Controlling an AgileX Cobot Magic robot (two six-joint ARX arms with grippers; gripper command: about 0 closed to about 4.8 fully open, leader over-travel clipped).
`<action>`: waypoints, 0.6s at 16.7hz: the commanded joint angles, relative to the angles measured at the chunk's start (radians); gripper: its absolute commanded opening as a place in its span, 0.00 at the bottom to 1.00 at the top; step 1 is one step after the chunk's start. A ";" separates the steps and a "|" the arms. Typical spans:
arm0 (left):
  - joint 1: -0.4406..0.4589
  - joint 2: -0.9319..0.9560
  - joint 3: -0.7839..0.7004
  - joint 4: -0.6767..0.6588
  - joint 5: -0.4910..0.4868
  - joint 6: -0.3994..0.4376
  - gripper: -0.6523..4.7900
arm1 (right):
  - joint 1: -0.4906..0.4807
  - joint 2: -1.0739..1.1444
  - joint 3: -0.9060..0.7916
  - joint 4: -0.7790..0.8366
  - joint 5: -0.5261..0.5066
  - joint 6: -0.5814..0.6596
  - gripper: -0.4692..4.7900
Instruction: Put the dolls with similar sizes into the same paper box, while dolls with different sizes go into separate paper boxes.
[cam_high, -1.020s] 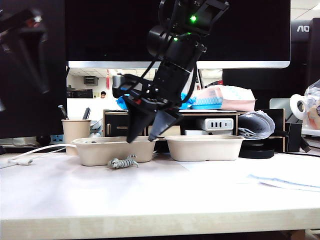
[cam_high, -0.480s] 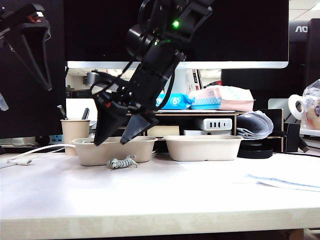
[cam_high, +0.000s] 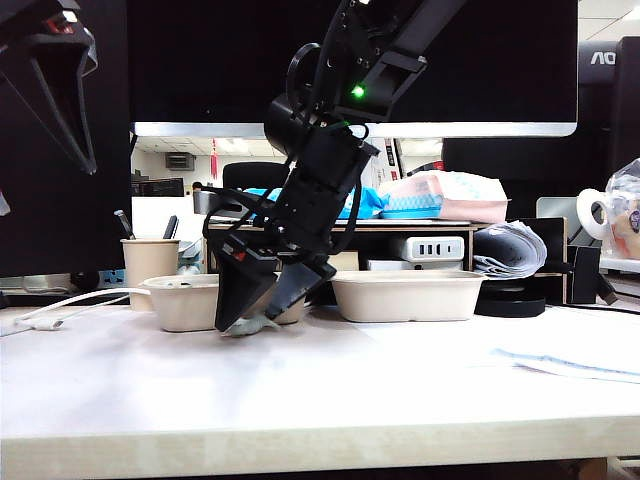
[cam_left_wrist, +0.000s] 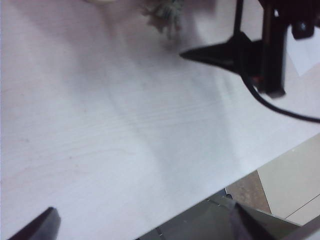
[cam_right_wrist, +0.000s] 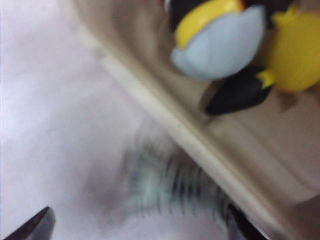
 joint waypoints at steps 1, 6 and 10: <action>0.000 -0.012 0.002 0.000 0.005 0.005 1.00 | -0.002 -0.004 0.014 0.094 0.004 0.071 0.93; 0.000 -0.012 0.002 -0.013 0.005 0.005 1.00 | 0.005 0.008 0.014 0.124 0.070 0.148 0.49; 0.000 -0.013 0.002 -0.013 0.006 0.005 1.00 | 0.010 0.031 0.014 0.014 0.069 0.148 0.20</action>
